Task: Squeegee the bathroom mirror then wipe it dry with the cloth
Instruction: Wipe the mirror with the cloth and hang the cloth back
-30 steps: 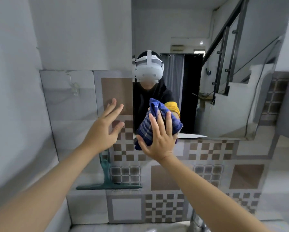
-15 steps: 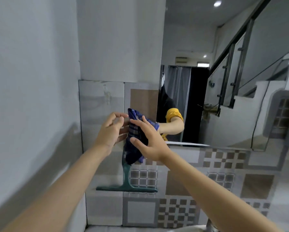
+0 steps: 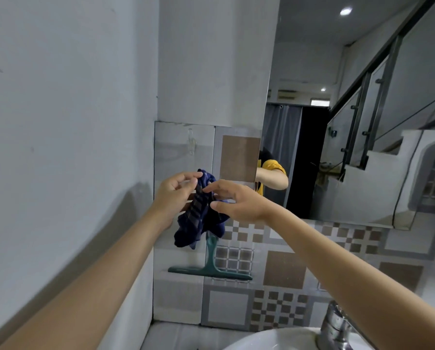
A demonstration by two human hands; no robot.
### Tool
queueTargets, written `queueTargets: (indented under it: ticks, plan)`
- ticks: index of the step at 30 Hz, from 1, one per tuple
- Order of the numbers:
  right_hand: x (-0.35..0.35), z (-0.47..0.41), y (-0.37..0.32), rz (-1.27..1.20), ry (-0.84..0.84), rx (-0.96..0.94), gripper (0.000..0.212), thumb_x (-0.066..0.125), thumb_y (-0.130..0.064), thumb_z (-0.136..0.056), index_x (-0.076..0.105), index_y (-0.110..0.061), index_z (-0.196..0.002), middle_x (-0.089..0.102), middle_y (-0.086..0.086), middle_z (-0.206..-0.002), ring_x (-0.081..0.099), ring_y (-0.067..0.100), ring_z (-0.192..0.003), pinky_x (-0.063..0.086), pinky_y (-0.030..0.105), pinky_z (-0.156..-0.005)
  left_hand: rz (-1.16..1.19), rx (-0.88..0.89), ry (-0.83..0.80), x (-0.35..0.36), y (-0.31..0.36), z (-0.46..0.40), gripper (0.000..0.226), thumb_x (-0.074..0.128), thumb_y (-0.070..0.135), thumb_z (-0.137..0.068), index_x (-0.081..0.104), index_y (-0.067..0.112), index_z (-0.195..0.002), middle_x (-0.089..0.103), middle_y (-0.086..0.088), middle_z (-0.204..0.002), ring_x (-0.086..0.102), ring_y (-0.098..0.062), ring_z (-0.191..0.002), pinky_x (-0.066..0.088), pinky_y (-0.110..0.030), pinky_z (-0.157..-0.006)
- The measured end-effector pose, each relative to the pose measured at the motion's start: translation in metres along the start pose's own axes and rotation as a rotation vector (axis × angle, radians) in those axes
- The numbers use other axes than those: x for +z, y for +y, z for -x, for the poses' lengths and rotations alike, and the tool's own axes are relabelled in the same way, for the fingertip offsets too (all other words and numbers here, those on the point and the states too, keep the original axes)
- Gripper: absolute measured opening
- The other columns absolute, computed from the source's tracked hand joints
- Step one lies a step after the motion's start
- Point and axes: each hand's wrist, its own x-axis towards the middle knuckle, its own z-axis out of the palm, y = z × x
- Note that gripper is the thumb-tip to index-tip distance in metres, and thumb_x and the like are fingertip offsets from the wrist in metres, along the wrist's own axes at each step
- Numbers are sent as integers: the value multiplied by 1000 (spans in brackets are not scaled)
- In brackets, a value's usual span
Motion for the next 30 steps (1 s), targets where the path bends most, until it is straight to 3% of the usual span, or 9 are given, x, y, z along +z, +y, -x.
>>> queueTargets:
  ticks: [4, 9, 12, 15, 19, 23, 25, 28, 30]
  plan:
    - [8, 0, -9, -37, 154, -40, 39, 63, -26, -91, 54, -27, -129, 58, -6, -133, 52, 13, -125, 41, 32, -107, 72, 12, 29, -7, 8, 1, 21, 52, 14, -93, 67, 21, -105, 69, -9, -99, 69, -23, -82, 58, -37, -75]
    - [18, -7, -21, -220, 456, -114, 31, 76, -24, -80, 67, -19, -109, 70, -2, -113, 66, 11, -105, 55, 32, -93, 143, 23, 87, -13, 22, -2, 16, 63, 15, -87, 71, 18, -100, 72, -12, -98, 70, -26, -88, 57, -37, -78]
    - [18, -11, -24, -345, 551, -111, 23, 79, -18, -77, 70, -17, -98, 73, 3, -103, 71, 15, -92, 59, 31, -81, 176, 30, 117, -12, 29, -2, 14, 70, 16, -80, 73, 14, -93, 72, -9, -88, 70, -21, -78, 57, -28, -67]
    - [16, -10, -26, -403, 577, -114, 16, 77, -10, -78, 69, -16, -91, 73, 4, -96, 72, 15, -82, 60, 25, -72, 182, 40, 122, -11, 34, -1, 16, 74, 11, -76, 72, 11, -91, 72, -7, -83, 69, -16, -70, 55, -23, -61]
    - [12, -8, -24, -290, 635, -119, 28, 65, 6, -83, 68, -21, -77, 72, 2, -85, 71, 22, -74, 61, 32, -68, 111, 55, 110, -12, 38, 0, 13, 70, 3, -76, 72, 12, -84, 70, -10, -82, 66, -21, -71, 56, -35, -72]
    - [9, 0, -25, -289, 513, -152, 12, 72, -8, -83, 69, -18, -90, 72, -1, -94, 71, 14, -83, 59, 26, -71, 66, 65, 131, -13, 44, -1, 9, 70, 4, -76, 71, 13, -77, 68, -13, -82, 62, -26, -74, 51, -40, -72]
    - [12, 2, -26, -275, 492, -175, 26, 79, -20, -76, 65, -19, -99, 69, -2, -101, 68, 12, -92, 57, 25, -79, 65, 70, 120, -12, 47, -1, 9, 70, 4, -77, 71, 13, -78, 68, -11, -80, 63, -23, -72, 53, -34, -66]
    - [15, 1, -25, -295, 517, -167, 31, 77, -10, -77, 58, -25, -95, 67, 2, -100, 69, 22, -90, 60, 33, -77, 69, 84, 91, -10, 52, 0, 11, 67, 2, -79, 70, 12, -79, 68, -9, -78, 64, -20, -70, 55, -29, -60]
    - [16, -1, -22, -262, 541, -158, 33, 62, 5, -82, 59, -27, -88, 67, 2, -96, 68, 32, -80, 60, 45, -68, 23, 96, 76, -11, 54, 0, 14, 65, 0, -81, 70, 12, -80, 67, -9, -78, 64, -20, -71, 57, -30, -63]
